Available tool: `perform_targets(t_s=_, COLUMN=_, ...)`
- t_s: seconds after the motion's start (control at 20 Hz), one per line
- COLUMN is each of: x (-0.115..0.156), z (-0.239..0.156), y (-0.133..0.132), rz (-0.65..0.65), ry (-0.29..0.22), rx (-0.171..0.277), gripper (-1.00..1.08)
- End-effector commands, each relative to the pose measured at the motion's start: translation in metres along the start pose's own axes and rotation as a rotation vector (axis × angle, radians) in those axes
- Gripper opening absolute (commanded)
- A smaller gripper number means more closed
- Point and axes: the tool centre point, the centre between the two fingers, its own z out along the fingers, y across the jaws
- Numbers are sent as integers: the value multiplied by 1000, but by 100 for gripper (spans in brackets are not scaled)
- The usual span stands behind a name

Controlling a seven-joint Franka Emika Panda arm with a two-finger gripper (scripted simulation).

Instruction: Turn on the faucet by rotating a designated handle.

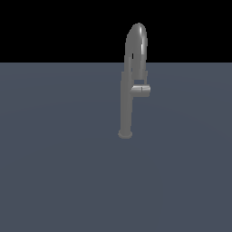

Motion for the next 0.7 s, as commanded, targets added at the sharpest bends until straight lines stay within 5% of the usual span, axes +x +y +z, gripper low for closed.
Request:
perform_targets(t_s=0.0, x=0, z=0, y=0, rz=0, ry=0, rx=0, gripper=-100)
perform_targets(t_s=0.65, x=22, z=-1, y=-1, rz=56, ry=-58, rx=54, gripper=-100)
